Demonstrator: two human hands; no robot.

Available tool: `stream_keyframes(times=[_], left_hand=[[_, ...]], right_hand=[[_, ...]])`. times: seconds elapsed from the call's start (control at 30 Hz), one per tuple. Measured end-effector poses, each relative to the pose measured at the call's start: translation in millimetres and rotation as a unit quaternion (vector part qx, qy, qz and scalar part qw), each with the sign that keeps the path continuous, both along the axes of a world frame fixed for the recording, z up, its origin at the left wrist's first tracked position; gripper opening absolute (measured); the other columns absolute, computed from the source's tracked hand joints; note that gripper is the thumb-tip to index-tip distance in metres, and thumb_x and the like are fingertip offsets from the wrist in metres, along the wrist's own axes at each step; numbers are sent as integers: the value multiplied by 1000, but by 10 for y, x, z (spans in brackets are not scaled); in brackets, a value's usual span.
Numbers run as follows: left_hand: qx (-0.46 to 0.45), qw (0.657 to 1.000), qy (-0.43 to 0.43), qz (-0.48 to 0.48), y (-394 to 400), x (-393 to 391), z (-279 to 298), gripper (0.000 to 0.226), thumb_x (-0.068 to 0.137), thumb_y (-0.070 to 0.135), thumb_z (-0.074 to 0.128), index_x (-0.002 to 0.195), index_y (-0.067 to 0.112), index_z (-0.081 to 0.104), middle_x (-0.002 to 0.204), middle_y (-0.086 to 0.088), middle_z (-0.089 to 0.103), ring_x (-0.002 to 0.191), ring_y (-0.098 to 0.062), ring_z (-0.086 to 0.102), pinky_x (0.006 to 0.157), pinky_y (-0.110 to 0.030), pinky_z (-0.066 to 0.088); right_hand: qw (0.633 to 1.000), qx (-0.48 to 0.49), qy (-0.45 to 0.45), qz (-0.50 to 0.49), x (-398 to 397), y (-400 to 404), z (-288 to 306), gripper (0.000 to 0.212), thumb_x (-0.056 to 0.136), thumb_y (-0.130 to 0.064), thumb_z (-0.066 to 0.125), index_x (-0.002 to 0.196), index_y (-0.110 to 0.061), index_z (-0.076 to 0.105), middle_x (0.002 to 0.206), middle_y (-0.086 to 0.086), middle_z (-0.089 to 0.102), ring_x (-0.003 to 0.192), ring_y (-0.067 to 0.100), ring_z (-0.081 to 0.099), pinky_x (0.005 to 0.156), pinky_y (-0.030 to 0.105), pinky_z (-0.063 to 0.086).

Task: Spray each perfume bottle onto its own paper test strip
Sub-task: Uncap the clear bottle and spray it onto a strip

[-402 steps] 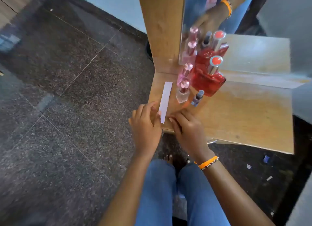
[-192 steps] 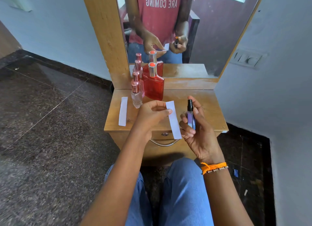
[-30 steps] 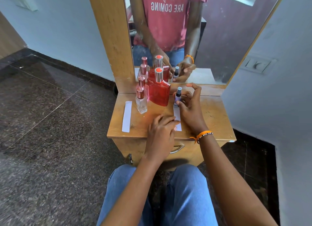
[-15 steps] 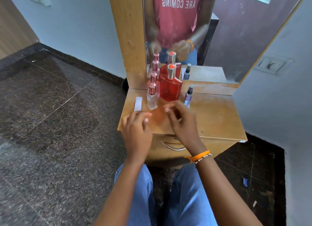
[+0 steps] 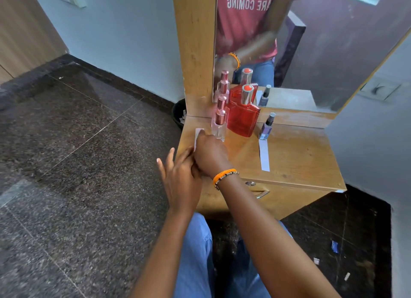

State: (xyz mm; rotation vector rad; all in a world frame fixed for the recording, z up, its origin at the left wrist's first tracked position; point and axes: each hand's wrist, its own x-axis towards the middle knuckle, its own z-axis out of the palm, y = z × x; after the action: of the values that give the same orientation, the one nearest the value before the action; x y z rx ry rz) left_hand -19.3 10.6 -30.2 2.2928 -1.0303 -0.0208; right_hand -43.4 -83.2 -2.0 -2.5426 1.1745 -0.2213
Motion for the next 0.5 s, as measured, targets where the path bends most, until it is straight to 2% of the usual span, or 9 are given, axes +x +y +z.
stream_keyframes(times=[0.17,0.3,0.4,0.5], left_hand=[[-8,1000,5,-5,12,-1,-7,41,88,6,45,123,22,59,135,14,53,138,-26,28,115,-50,2],[-10,1000,10,-8,13,-3,10,45,89,8,44,129,25,54,137,14,51,139,-26,28,115,-48,1],[-16,1000,13,-9,16,-15,14,40,90,10,43,127,23,56,135,13,53,138,-28,29,115,-51,3],[-23,1000,19,-8,14,-20,13,36,92,12,44,123,19,58,133,10,56,138,-29,30,114,-52,4]], right_hand=[[1000,0,-12,-2,-36,13,9,27,92,-4,40,115,-3,54,104,19,65,95,39,63,66,35,41],[994,9,-112,-16,-100,82,-8,25,95,-14,43,110,-8,62,101,16,66,90,38,63,69,39,49],[983,8,-181,-14,-140,145,-37,24,92,-14,50,112,-13,64,110,11,58,88,34,61,67,37,47],[979,6,-204,-18,-166,188,-57,27,89,-12,56,115,-16,63,119,7,53,90,29,61,63,32,44]])
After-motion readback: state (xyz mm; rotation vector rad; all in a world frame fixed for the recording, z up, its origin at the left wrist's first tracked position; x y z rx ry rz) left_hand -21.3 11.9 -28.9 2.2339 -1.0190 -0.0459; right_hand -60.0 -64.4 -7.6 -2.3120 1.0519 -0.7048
